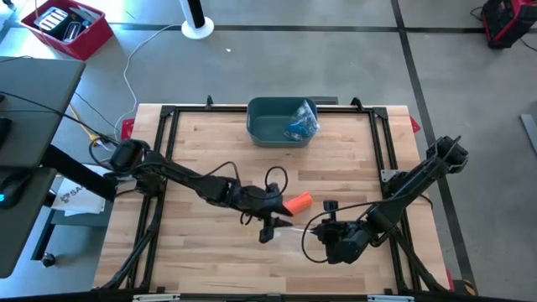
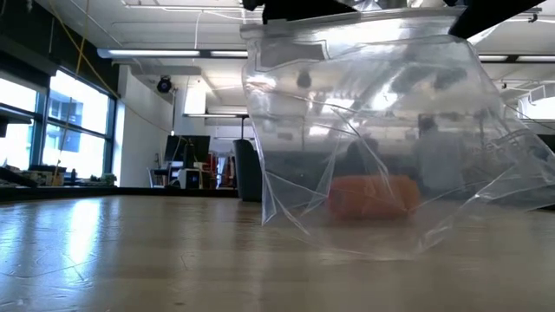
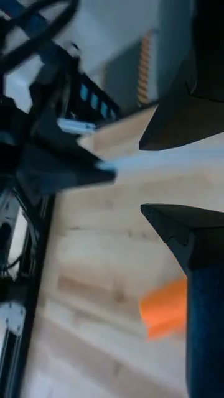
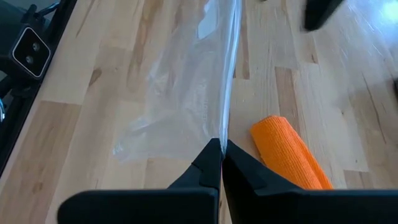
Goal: Roll bandage
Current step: Put the rolled orange bandage into the transparent zip bag
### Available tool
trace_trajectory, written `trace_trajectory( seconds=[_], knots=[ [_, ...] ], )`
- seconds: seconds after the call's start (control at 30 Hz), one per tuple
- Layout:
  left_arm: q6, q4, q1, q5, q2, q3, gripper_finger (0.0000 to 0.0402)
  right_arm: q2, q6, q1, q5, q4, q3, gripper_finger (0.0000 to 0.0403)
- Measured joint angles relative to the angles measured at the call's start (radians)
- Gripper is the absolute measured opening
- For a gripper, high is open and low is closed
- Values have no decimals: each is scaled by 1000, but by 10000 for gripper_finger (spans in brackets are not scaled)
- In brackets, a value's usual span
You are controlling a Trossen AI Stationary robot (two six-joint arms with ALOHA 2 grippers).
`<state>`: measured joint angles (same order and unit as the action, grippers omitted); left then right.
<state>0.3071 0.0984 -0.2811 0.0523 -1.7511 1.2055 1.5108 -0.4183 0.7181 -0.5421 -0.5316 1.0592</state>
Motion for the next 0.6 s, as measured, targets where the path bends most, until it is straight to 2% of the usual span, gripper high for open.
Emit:
trace_trajectory(
  seconds=[0.1, 0.33, 0.6],
  knots=[
    [72, 34, -5, 1, -31, 1, 145, 0, 0, 0, 0, 0, 0, 0],
    [122, 29, -3, 0, -100, 1, 145, 0, -1, 0, 0, -2, 0, 0],
    [137, 29, -8, -17, -95, 0, 145, 0, 0, 0, 0, -3, 0, 0]
  ],
)
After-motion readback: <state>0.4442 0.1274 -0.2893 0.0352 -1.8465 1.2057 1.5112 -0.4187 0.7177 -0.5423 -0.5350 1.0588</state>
